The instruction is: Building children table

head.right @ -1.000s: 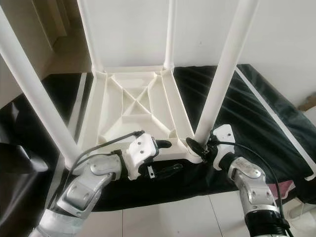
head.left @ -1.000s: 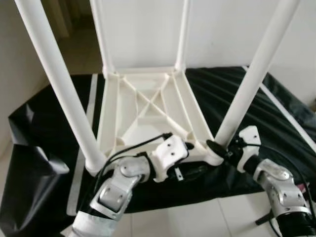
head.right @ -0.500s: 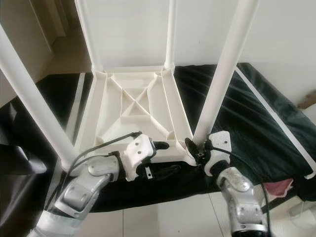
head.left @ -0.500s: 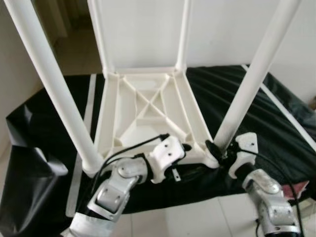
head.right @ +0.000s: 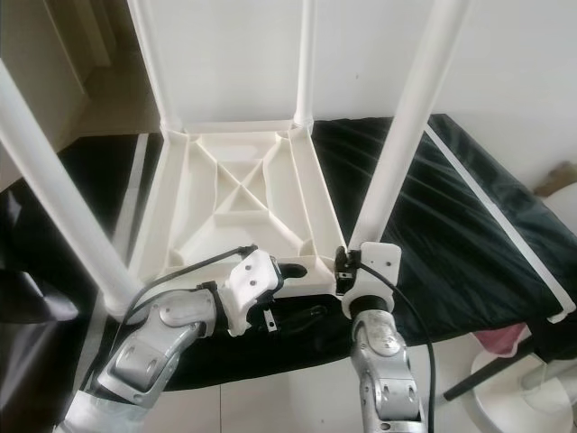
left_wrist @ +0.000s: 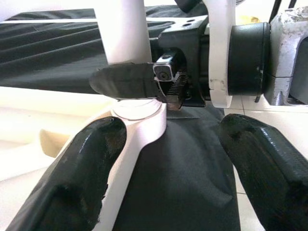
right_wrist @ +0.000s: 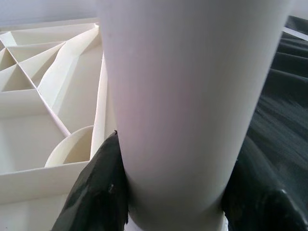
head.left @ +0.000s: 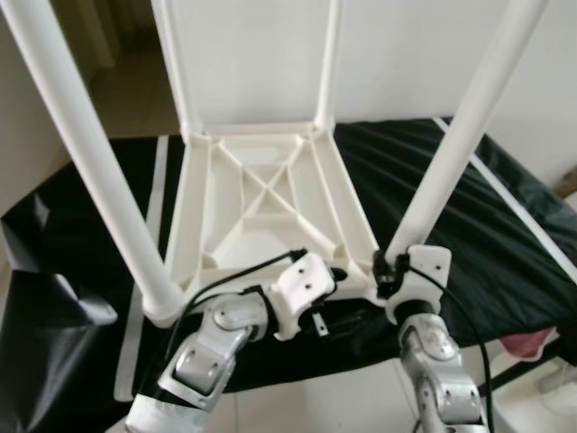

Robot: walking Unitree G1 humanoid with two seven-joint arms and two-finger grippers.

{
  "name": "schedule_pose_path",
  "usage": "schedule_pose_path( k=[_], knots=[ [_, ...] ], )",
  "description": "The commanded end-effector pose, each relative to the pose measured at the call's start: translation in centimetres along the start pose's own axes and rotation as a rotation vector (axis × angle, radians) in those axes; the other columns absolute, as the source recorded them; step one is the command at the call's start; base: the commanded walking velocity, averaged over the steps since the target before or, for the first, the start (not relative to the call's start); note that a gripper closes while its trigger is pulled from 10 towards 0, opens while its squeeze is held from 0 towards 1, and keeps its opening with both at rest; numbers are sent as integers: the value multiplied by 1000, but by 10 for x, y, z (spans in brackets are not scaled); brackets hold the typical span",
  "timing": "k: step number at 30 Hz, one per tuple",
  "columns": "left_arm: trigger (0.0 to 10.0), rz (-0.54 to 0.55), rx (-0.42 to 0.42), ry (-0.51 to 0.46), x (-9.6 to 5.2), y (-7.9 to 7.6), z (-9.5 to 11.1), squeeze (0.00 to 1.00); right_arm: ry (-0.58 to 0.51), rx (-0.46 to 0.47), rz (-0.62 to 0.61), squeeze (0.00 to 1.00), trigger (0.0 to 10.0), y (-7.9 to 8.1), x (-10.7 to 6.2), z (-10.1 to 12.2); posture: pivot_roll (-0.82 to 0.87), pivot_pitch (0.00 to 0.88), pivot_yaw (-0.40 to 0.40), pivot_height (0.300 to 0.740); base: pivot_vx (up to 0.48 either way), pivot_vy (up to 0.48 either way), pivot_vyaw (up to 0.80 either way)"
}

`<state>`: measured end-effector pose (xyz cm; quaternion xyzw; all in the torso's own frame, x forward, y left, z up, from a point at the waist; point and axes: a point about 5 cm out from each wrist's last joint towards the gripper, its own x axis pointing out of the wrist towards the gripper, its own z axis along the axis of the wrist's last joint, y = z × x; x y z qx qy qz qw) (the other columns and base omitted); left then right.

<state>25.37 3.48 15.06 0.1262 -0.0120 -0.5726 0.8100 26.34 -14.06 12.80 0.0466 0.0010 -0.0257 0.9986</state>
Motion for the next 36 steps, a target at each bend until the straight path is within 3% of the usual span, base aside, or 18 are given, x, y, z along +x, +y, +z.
schedule_pose_path(
  k=[1,3,4,9,18,26,27,28,29,36],
  knots=[
    [10000,25,1,-3,0,0,1,0,55,46,17,0,10000,5,-4,-9,-81,24,-13,740,0,0,0],
    [10000,25,3,-1,0,0,1,0,57,48,13,0,10000,4,-4,-8,-79,25,-14,740,0,0,0],
    [10000,33,6,2,-1,1,1,0,55,42,18,1000,10000,6,-5,-8,-74,28,-17,740,0,0,0],
    [10000,39,4,3,-3,2,2,0,44,35,49,1000,10000,10,-4,-4,-53,44,-6,740,0,0,0],
    [10000,24,18,2,-2,2,7,0,-2,26,74,1000,10000,2,-2,5,-11,33,12,740,0,0,0],
    [10000,34,19,2,-3,1,8,0,-4,-17,196,1000,10000,-9,-3,11,8,35,-13,740,0,0,0],
    [10000,36,19,4,-2,0,7,0,-6,-54,246,525,10000,-14,-3,14,8,35,-17,740,0,0,0],
    [10000,36,19,4,-2,0,7,0,-6,-54,246,525,10000,-14,-3,14,8,35,-17,740,0,0,0],
    [10000,36,21,5,-2,0,7,0,-8,-89,304,0,10000,-22,-3,17,7,32,-17,740,0,0,0],
    [10000,-5,24,10,-4,-3,8,0,-7,-173,456,0,10000,-45,0,26,18,24,-15,740,0,0,0]
  ],
)
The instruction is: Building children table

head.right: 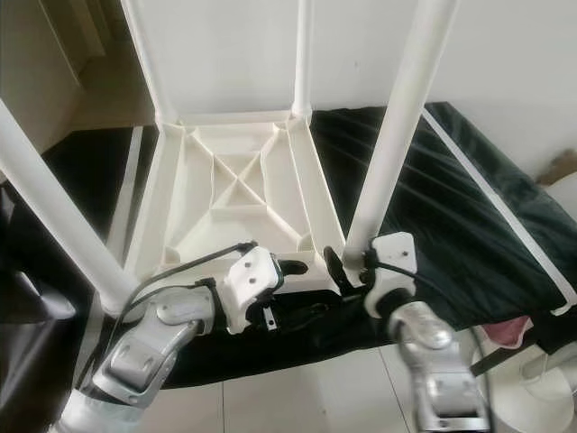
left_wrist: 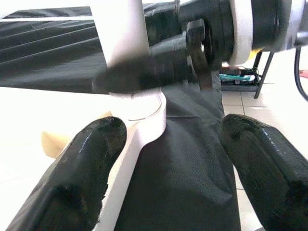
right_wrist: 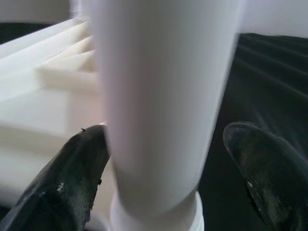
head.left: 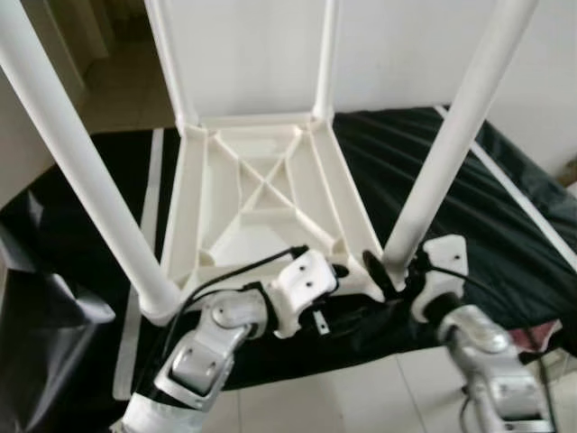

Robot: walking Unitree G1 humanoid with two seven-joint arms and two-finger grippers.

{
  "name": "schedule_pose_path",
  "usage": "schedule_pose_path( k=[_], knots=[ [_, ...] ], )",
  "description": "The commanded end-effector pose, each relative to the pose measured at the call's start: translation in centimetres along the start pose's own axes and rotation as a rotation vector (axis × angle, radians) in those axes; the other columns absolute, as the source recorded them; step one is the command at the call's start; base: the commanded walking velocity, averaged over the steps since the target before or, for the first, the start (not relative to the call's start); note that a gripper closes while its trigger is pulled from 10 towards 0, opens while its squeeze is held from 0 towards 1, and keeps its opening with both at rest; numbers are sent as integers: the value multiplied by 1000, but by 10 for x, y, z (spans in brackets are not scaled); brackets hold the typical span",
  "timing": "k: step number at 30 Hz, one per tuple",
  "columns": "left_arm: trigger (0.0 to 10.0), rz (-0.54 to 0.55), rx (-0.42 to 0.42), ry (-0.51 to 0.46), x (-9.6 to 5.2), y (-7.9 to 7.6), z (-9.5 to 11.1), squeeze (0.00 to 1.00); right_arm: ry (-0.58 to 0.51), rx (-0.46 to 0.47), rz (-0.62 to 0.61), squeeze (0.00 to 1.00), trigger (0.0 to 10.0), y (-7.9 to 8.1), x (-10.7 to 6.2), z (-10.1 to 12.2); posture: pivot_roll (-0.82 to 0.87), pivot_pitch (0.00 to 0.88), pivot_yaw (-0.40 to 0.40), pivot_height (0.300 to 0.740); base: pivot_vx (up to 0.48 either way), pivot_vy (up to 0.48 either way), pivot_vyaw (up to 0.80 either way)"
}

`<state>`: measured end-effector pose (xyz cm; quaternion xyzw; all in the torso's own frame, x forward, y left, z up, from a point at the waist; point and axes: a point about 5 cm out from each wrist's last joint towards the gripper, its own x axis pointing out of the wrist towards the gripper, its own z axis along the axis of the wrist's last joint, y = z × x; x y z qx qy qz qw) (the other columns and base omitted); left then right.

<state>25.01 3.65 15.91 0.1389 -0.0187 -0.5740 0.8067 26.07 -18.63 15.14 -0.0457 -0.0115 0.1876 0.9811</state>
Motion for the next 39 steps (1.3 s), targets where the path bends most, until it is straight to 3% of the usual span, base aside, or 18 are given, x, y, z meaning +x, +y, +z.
schedule_pose_path(
  k=[1,4,7,15,16,19,20,30,31,34,35,39],
  knots=[
    [10000,-1,-5,7,0,-3,-1,0,-2,12,26,0,10000,-1,0,-1,18,24,-15,740,0,0,0],
    [10000,-8,0,14,-1,-2,-1,0,10,-2,76,0,10000,-7,1,-2,14,19,-7,740,0,0,0],
    [10000,-16,8,15,1,-2,0,0,45,-71,172,0,10000,-12,10,-3,13,17,-1,740,0,0,0],
    [10000,-17,13,11,2,0,2,0,70,-79,241,0,10000,-13,19,-6,21,12,-4,740,0,0,0],
    [10000,-15,14,11,2,0,2,0,78,-91,261,0,4588,-13,23,-9,26,11,-6,740,0,0,0],
    [10000,-15,14,11,1,0,2,0,80,-93,267,0,4588,-13,25,-10,26,11,-6,740,0,0,0],
    [10000,-14,12,10,1,-1,2,0,85,-96,282,0,0,-12,26,-12,32,10,-11,740,0,0,0],
    [10000,-3,7,9,0,-1,1,0,88,-90,295,0,0,-15,25,-16,39,11,-20,740,0,0,0],
    [10000,-2,7,9,1,-1,1,0,90,-84,281,0,1647,-16,25,-16,39,11,-20,740,0,0,0],
    [10000,-1,7,9,1,-1,1,0,90,-81,272,0,1647,-17,25,-16,36,11,-22,740,0,0,0],
    [10000,-1,6,8,1,-1,0,0,77,-65,247,0,10000,-16,24,-15,34,10,-22,740,0,0,0],
    [10000,3,5,7,1,-1,0,0,65,-47,146,0,10000,-8,20,-16,31,10,-25,740,0,0,0]
  ],
)
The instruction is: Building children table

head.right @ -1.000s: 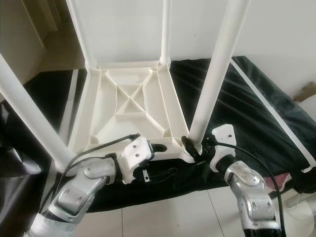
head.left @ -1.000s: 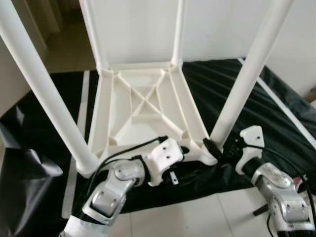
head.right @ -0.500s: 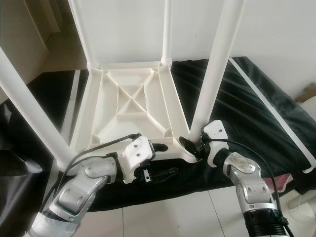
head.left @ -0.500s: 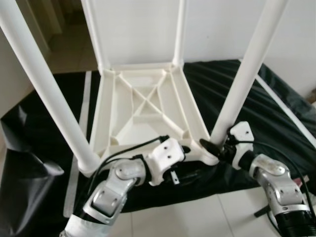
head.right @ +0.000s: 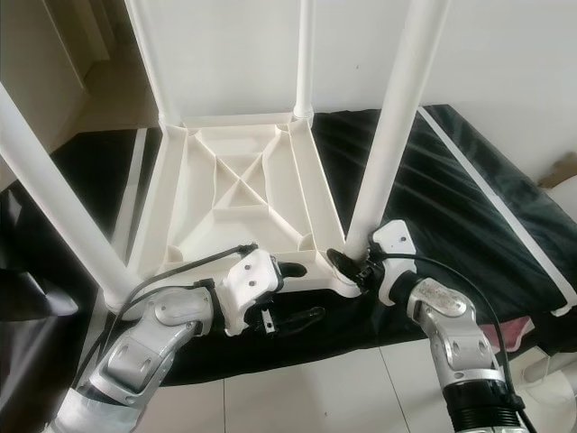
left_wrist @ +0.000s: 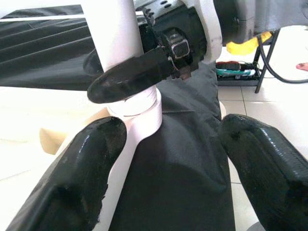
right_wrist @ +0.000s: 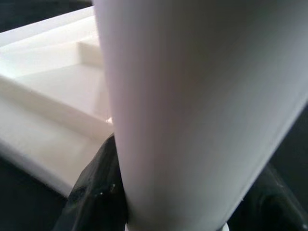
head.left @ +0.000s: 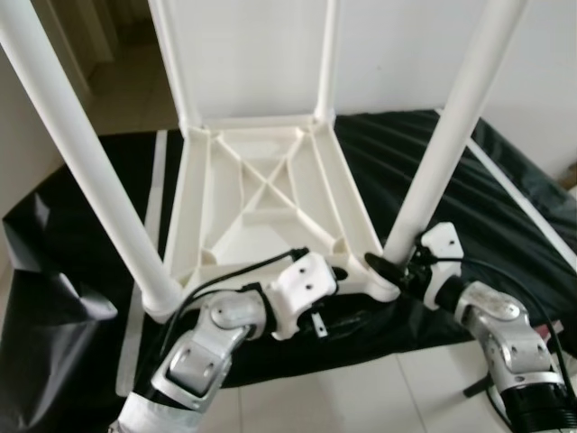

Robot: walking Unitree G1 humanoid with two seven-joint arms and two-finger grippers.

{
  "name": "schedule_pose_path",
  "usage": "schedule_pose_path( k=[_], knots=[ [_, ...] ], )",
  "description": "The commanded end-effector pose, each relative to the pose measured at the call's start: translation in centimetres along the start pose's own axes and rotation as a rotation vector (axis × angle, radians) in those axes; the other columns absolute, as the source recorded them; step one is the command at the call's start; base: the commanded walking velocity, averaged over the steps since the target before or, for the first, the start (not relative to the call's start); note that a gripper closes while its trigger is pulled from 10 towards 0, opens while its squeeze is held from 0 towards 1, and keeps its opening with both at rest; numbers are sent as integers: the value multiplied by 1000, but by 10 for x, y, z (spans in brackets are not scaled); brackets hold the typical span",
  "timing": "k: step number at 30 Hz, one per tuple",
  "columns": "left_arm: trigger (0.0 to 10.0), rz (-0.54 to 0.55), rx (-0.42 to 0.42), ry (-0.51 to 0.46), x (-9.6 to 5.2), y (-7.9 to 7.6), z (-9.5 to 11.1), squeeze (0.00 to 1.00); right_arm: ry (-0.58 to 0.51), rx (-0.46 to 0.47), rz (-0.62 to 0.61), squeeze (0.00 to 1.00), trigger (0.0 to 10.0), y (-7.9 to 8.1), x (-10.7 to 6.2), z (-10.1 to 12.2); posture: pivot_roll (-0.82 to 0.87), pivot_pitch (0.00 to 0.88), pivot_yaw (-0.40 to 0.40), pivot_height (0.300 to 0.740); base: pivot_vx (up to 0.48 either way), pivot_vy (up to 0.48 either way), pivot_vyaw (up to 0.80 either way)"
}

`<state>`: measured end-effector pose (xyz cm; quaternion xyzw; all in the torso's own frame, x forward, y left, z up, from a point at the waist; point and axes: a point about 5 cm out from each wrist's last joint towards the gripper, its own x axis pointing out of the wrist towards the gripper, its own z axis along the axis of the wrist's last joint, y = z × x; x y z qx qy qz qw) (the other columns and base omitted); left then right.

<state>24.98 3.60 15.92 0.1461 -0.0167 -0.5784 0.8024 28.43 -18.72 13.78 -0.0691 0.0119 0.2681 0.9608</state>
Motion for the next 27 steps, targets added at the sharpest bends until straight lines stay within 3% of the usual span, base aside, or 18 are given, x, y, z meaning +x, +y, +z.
schedule_pose_path(
  k=[1,2,4,8,11,12,13,17,27],
  knots=[
    [10000,18,-7,-3,0,-1,-1,0,18,5,-91,0,10000,5,-2,-4,29,10,-25,740,0,0,0],
    [10000,18,-7,-3,0,-1,-1,0,18,5,-91,0,10000,5,-2,-4,29,10,-25,740,0,0,0],
    [10000,16,-11,-6,1,-2,-1,0,25,42,-211,0,10000,16,-1,-6,23,12,-21,740,0,0,0],
    [10000,14,-12,-7,1,-2,-1,0,32,55,-257,0,10000,21,0,-7,21,12,-19,740,0,0,0],
    [10000,6,-14,-8,2,-3,-1,0,67,138,-432,0,10000,35,3,-11,6,19,-14,740,0,0,0],
    [10000,6,-14,-8,2,-3,-1,0,67,138,-432,0,10000,35,3,-11,6,19,-14,740,0,0,0],
    [10000,3,-14,-9,3,-3,0,0,60,202,-542,0,10000,43,8,-11,6,21,-12,740,0,0,0],
    [10000,2,-14,-12,3,-3,1,0,48,267,-642,0,10000,46,11,-10,7,21,-12,740,0,0,0],
    [10000,-12,-16,-16,5,-5,1,0,44,286,-683,0,10000,49,9,-2,1,19,-9,740,0,0,0]
  ],
)
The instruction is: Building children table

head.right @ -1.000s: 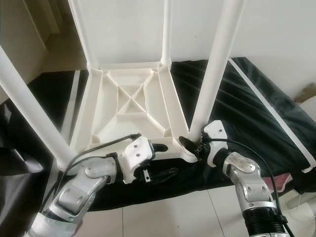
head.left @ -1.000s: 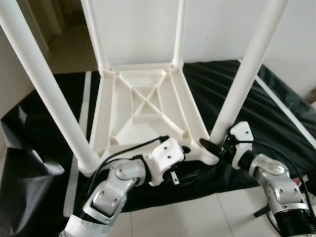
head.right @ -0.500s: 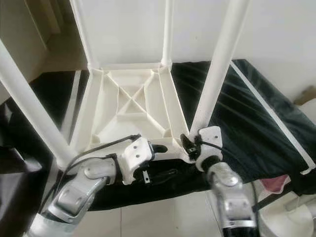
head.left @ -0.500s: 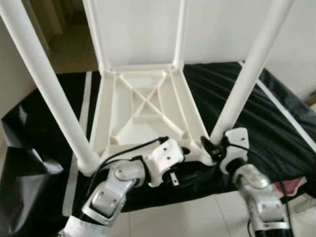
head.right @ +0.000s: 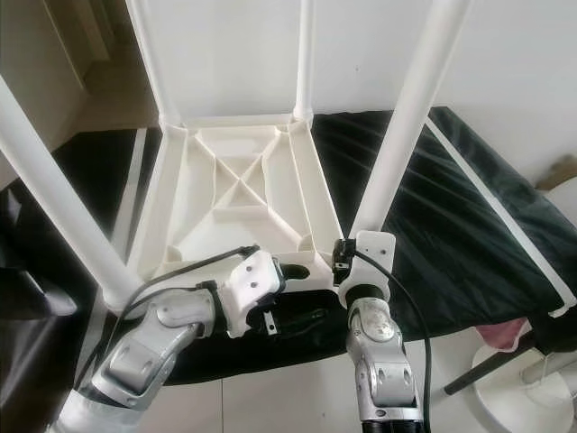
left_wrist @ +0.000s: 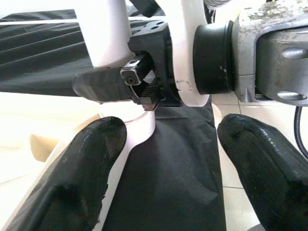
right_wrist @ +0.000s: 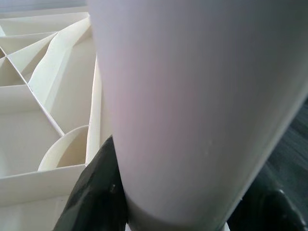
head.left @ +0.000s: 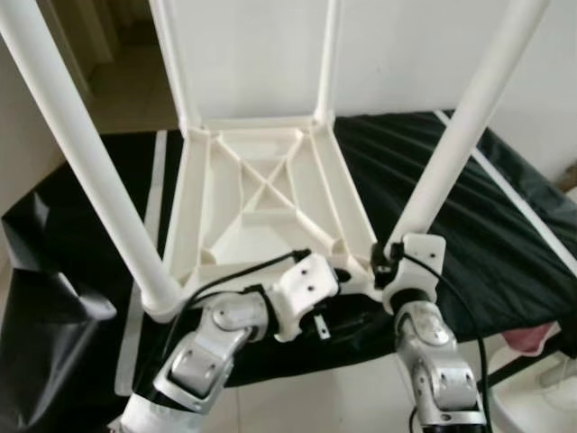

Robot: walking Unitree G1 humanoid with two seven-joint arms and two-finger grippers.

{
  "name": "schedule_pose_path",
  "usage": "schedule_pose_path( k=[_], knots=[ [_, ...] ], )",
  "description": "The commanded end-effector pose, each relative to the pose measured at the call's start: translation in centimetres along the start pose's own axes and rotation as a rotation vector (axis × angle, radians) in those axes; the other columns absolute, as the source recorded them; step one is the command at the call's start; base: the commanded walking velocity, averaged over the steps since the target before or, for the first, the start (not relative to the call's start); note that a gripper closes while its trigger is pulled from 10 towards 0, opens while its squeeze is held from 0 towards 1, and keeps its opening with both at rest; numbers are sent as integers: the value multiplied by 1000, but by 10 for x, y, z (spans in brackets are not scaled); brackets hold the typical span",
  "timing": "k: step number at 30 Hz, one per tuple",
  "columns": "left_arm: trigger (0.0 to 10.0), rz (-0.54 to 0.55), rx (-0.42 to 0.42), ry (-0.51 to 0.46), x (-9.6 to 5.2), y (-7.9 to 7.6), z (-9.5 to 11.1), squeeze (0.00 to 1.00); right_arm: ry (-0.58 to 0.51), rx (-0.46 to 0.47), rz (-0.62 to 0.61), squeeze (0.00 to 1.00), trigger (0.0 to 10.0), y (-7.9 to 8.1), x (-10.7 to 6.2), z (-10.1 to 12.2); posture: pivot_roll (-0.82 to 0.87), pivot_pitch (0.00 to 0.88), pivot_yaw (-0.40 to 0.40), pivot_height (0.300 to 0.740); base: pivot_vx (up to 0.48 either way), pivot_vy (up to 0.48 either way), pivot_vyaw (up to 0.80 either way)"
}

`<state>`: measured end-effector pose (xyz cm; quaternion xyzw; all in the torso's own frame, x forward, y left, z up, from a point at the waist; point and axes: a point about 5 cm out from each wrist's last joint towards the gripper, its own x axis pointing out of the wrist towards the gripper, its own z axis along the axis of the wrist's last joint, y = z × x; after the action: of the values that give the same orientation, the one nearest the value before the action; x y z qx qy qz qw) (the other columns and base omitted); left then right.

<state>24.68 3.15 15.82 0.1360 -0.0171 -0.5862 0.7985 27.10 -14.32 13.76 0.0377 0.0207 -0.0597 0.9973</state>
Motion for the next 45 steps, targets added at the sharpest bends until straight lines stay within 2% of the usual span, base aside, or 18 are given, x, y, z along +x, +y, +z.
schedule_pose_path(
  k=[1,2,3,11,13,18,21,22,23,45],
  knots=[
    [10000,5,0,-1,1,0,1,0,55,42,-29,0,10000,0,-4,-9,0,18,-9,740,0,0,0],
    [10000,9,2,0,1,1,1,0,57,43,-21,588,10000,1,-4,-9,1,16,-13,740,0,0,0],
    [10000,14,1,-1,1,1,1,0,54,45,-12,1000,10000,1,-5,-9,0,15,-14,740,0,0,0],
    [10000,13,-2,-5,2,-1,1,0,14,43,41,1000,10000,2,-7,-3,-6,8,-22,740,0,0,0],
    [10000,10,-6,-10,4,-3,1,0,-25,30,85,1000,10000,-2,-9,3,-23,6,-28,740,0,0,0],
    [10000,7,-9,-14,5,-4,1,0,-26,17,97,1000,10000,-7,-11,4,-45,4,-25,740,0,0,0],
    [10000,-26,-12,-19,9,-8,1,0,-16,-30,153,1000,10000,-13,-13,3,-101,4,0,740,0,0,0],
    [10000,-45,-11,-23,10,-8,1,0,-10,-42,189,941,10000,-14,-16,2,-122,6,12,740,0,0,0],
    [10000,-56,-8,-23,11,-8,1,0,-6,-58,217,0,10000,-15,-18,1,-148,5,27,740,0,0,0],
    [10000,-116,-4,-18,13,-6,1,0,-32,-136,363,0,10000,-7,-23,4,-214,32,106,740,0,0,0]
  ],
)
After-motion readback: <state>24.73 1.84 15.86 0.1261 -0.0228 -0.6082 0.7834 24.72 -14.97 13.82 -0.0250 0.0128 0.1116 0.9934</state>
